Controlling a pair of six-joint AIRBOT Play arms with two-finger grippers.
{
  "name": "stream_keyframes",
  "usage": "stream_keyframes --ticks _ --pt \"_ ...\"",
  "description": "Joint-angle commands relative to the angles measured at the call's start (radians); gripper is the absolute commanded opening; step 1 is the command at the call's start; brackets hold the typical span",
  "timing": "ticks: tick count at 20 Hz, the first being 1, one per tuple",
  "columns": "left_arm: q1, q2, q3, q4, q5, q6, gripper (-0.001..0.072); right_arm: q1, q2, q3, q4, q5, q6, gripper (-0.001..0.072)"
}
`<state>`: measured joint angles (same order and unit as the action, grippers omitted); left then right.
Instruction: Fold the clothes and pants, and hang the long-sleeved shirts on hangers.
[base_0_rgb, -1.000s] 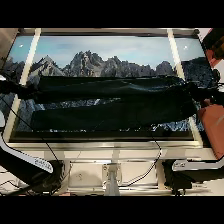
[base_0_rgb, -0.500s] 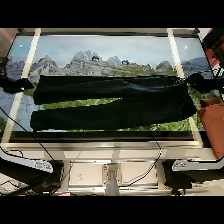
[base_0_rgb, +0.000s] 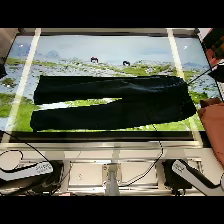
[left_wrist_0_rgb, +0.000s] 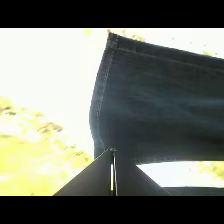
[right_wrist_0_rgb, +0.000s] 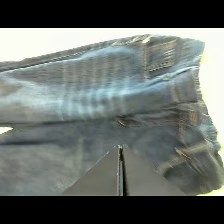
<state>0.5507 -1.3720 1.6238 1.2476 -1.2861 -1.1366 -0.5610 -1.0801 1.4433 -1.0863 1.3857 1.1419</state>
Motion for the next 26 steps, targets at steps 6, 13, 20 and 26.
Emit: stream_keyframes --ticks 6,13,20,26 --pt "0.127 0.144 -0.250 0.001 -0.009 -0.001 0.0025 0.000 0.546 -0.600 -0.350 -0.100 0.161 0.0052" --pt "0.137 0.143 -0.454 0.001 0.025 -0.001 0.0051 0.000 0.547 -0.910 -0.348 -0.366 0.482 0.0267" --pt "0.147 0.144 -0.489 0.001 0.027 -0.032 0.0690 -0.021 0.261 -0.908 -0.281 -0.482 0.612 0.0398" --pt "0.147 0.144 -0.489 0.002 0.037 -0.031 0.0689 -0.399 0.105 -0.907 0.121 -0.547 0.305 0.0396"
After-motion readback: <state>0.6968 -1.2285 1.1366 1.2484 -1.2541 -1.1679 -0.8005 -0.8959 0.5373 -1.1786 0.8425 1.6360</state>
